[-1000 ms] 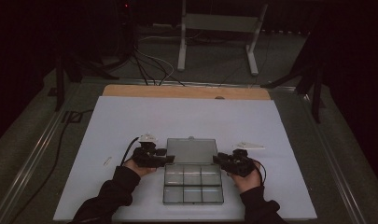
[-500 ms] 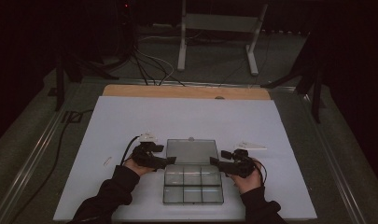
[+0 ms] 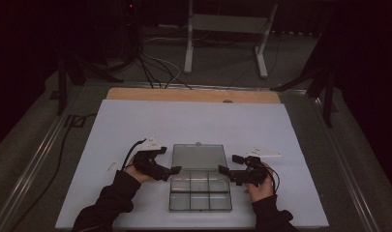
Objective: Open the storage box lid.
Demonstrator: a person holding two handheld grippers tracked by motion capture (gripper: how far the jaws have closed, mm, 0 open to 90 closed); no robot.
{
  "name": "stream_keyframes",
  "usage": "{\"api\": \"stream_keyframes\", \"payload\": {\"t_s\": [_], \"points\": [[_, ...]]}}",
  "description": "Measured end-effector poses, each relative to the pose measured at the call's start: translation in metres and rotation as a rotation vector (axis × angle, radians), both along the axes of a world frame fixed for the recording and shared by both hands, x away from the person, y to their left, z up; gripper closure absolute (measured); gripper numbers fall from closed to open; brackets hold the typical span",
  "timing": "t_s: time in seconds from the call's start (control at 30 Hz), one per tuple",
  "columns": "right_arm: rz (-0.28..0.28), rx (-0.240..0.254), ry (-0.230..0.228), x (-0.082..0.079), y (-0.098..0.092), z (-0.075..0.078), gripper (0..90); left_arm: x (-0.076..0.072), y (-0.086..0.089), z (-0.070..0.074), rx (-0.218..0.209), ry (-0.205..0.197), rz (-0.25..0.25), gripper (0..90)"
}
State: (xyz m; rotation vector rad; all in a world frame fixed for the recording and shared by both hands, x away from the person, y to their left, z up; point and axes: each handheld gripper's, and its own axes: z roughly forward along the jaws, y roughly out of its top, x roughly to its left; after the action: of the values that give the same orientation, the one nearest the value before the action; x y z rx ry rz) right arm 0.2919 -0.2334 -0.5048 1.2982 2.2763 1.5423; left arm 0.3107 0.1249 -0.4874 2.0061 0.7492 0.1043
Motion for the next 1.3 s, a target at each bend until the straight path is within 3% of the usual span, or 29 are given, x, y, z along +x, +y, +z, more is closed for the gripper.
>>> {"api": "stream_keyframes", "payload": {"t_s": [0.13,0.3,0.4,0.63,0.9,0.97,1.07,1.3], "points": [[0.026,-0.004,-0.039,-0.003,-0.005,0.002,3.8,-0.003,0.004,0.008,-0.003,-0.026,-0.015,0.9],[0.004,0.011,-0.073,-0.009,-0.016,0.006,3.5,-0.005,0.01,0.013,-0.014,-0.032,-0.019,0.9],[0.009,0.009,-0.043,-0.01,-0.02,0.008,2.7,-0.006,0.015,0.018,-0.015,-0.045,-0.003,0.9],[0.005,0.01,-0.07,-0.019,-0.032,0.01,2.7,-0.008,0.036,0.032,-0.05,-0.073,-0.014,0.9],[0.008,0.006,-0.078,-0.026,-0.037,0.009,2.7,-0.011,0.059,0.044,-0.061,-0.112,-0.01,1.0],[0.011,0.009,-0.081,-0.027,-0.038,0.009,2.7,-0.012,0.062,0.045,-0.068,-0.111,-0.013,1.0],[0.01,0.011,-0.079,-0.029,-0.039,0.01,2.7,-0.014,0.07,0.047,-0.091,-0.142,0.006,1.0],[0.014,0.019,-0.078,-0.033,-0.042,0.01,2.7,-0.018,0.086,0.044,-0.076,-0.151,0.028,1.0]]}}
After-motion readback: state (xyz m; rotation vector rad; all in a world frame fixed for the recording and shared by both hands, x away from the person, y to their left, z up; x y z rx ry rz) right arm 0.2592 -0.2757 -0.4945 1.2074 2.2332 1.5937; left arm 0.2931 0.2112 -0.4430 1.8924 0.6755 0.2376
